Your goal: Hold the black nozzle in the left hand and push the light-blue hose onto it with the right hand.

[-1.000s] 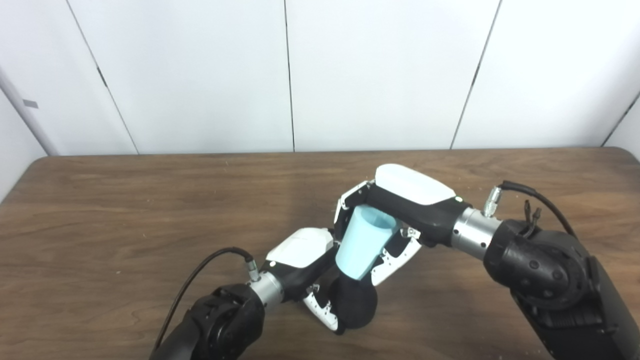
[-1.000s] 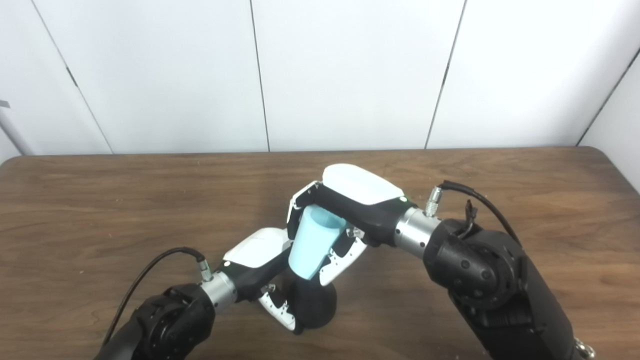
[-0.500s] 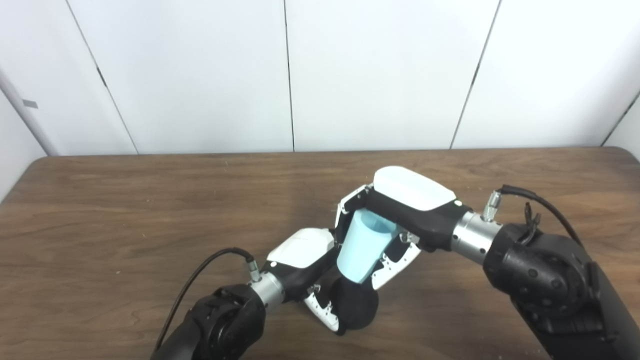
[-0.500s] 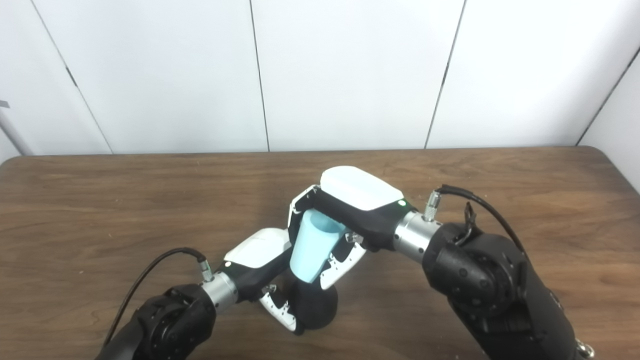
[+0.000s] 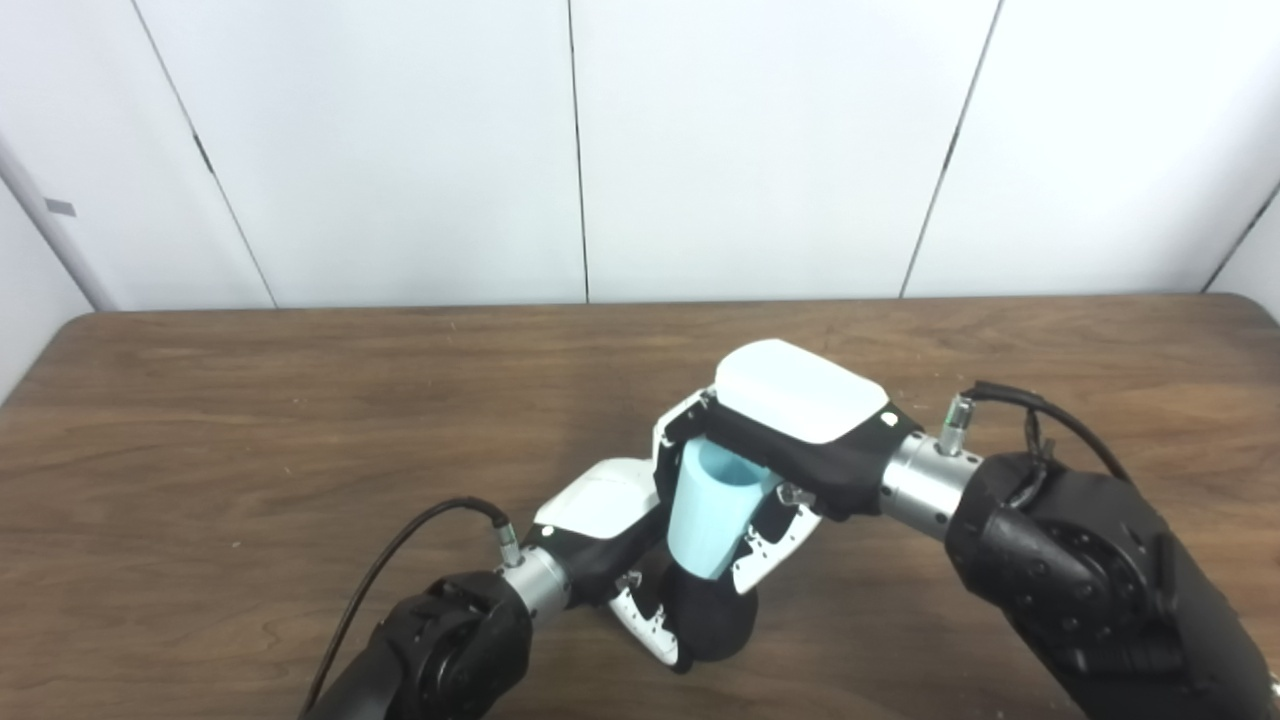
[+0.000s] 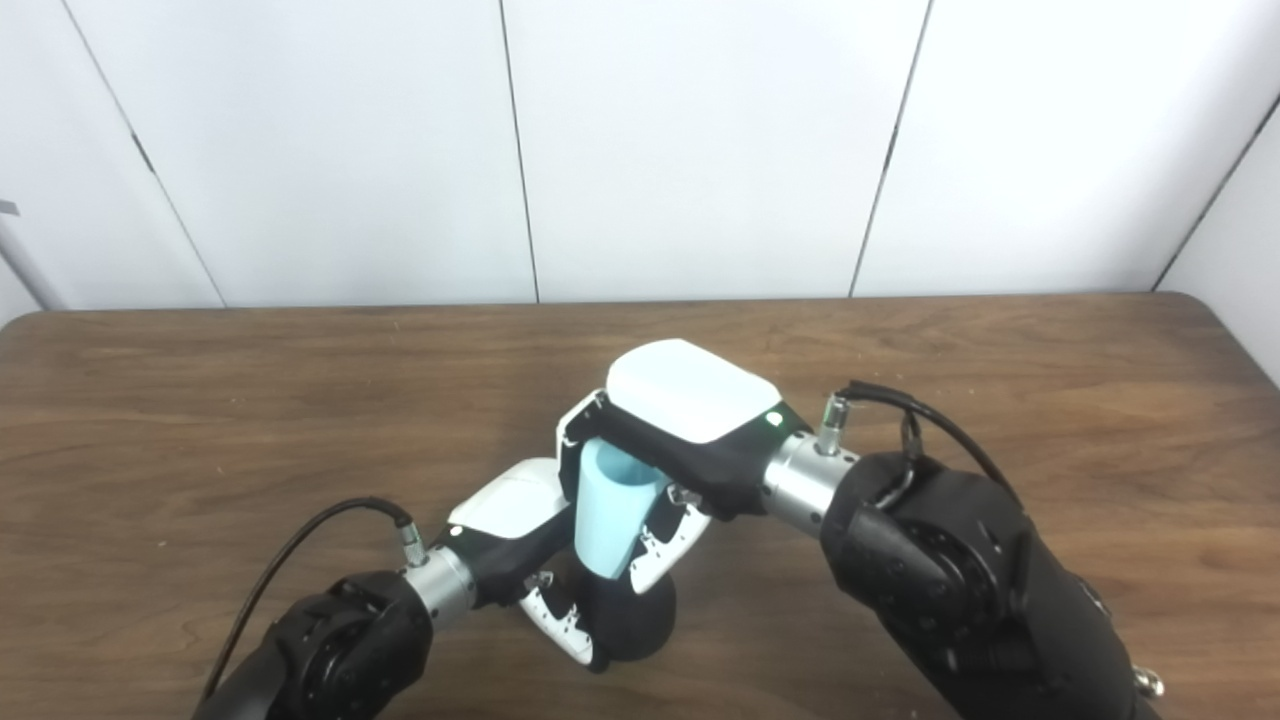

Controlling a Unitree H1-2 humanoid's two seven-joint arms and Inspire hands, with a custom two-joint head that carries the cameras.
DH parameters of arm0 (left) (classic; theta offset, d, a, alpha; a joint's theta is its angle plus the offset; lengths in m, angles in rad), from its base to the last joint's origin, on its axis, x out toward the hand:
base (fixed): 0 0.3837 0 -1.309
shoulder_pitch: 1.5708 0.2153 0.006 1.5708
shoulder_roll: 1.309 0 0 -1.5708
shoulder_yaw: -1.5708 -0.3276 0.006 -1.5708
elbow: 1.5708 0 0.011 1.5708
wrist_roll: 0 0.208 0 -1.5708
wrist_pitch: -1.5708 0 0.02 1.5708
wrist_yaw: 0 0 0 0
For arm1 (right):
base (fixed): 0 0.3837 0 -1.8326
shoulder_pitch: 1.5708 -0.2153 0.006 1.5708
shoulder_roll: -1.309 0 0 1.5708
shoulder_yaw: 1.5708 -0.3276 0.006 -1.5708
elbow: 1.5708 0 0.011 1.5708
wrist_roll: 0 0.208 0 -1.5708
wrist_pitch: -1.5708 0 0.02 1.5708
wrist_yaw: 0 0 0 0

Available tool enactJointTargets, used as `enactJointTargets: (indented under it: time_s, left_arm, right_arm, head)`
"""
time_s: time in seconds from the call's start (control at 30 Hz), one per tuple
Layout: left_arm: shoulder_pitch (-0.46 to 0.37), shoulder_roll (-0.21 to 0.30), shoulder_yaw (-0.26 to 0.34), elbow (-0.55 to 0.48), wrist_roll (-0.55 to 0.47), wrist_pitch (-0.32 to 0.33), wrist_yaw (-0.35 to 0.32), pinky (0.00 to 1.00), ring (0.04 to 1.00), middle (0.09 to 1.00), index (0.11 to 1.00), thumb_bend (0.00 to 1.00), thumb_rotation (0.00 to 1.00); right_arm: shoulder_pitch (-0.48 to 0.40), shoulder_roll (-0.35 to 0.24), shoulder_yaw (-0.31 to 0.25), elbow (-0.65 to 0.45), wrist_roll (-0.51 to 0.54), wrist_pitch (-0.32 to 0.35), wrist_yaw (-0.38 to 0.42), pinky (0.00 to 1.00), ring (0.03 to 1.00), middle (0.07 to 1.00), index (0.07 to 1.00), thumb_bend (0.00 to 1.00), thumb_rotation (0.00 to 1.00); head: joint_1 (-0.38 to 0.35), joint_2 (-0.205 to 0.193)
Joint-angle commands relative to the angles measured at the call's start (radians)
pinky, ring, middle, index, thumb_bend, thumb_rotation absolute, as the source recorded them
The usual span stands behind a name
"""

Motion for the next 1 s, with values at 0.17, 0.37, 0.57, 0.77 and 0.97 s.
enactJointTargets:
  time_s: [0.17,0.37,0.57,0.77,0.97]
  left_arm:
    - [0.059,0.002,-0.065,0.073,-0.018,0.014,-0.095,1.0,0.745,0.534,0.449,0.52,0.0]
    - [0.061,0.002,-0.061,0.069,-0.022,0.023,-0.099,1.0,0.746,0.536,0.448,0.52,0.0]
    - [0.062,-0.001,-0.063,0.062,-0.022,0.029,-0.103,1.0,0.737,0.549,0.446,0.51,0.0]
    - [0.06,-0.001,-0.06,0.063,-0.025,0.034,-0.105,1.0,0.748,0.546,0.444,0.51,0.0]
    - [0.06,0.0,-0.063,0.062,-0.022,0.034,-0.105,1.0,0.738,0.552,0.449,0.51,0.0]
  right_arm:
    - [-0.03,-0.028,0.014,0.011,0.023,-0.078,0.063,0.29,0.413,0.509,0.539,0.49,0.0]
    - [-0.026,-0.031,0.016,0.011,-0.012,-0.097,0.081,0.27,0.42,0.532,0.529,0.49,0.0]
    - [-0.026,-0.027,0.015,0.002,-0.043,-0.095,0.098,0.27,0.414,0.532,0.531,0.49,0.0]
    - [0.002,-0.024,0.011,0.0,-0.068,-0.122,0.075,0.31,0.427,0.522,0.495,0.5,0.0]
    - [0.027,-0.01,0.0,0.002,-0.089,-0.136,0.075,0.33,0.42,0.508,0.564,0.49,0.0]
  head:
    - [0.002,0.006]
    - [0.0,0.01]
    - [0.0,0.013]
    - [0.001,0.014]
    - [0.001,0.013]
